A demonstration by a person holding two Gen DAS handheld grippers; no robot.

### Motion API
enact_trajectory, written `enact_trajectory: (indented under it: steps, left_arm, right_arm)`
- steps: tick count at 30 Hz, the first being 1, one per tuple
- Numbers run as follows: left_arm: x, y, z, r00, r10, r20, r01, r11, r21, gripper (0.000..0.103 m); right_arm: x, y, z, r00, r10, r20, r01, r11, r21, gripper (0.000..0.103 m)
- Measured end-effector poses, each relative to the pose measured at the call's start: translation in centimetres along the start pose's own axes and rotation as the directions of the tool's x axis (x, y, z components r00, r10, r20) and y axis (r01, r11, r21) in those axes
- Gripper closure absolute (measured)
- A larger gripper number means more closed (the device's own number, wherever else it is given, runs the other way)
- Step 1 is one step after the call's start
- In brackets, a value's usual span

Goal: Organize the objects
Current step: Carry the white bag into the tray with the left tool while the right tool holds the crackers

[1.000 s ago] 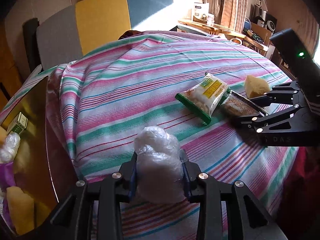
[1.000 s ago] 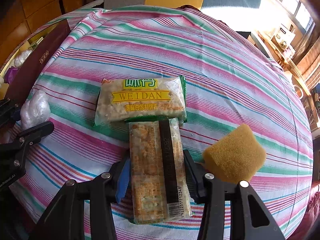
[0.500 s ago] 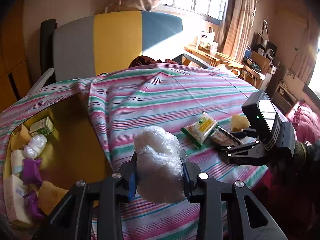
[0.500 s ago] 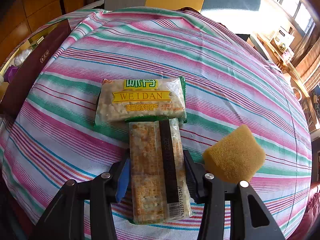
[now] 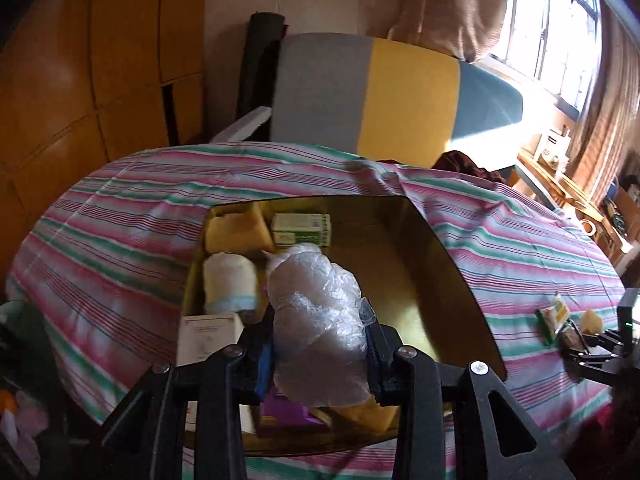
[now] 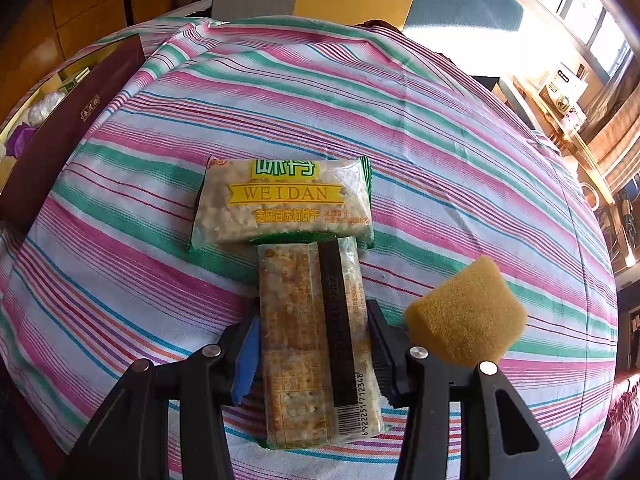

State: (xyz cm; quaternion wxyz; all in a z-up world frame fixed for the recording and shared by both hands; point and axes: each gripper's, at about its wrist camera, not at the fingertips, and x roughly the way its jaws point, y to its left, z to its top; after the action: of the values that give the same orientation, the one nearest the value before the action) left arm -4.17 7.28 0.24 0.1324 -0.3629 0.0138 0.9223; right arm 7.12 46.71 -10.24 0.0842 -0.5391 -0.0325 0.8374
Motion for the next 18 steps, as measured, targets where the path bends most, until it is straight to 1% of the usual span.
enact_trajectory:
  steps: [2,5,13,18]
  left_arm:
    - [-0.7,1.0,0.0,0.999,0.043,0.030,-0.043,0.999,-0.003,0.066]
    - [-1.3,1.8,0.3,0.994,0.084,0.065,-0.084,0.996,0.000,0.066]
    - [-2.0,1.3,1.0,0.986,0.118,0.117,-0.125,0.991,0.050,0.066]
    - [-1.9,1.3,1.3,0.984,0.134,0.116,-0.142,0.988,0.061,0.066]
  right_arm:
    - [0.0,-0.1,0.0,1.000,0.005,-0.001,-0.005,1.000,0.006,0.055]
    - [0.1,-0.2,0.0,1.000,0.006,-0.003,-0.006,1.000,0.011,0.055]
    - [0.1,-0.2,0.1,1.000,0.000,-0.005,0.000,1.000,0.019,0.055]
    - [0.1,-0.1,0.1,1.000,-0.002,-0.005,0.002,1.000,0.018,0.055]
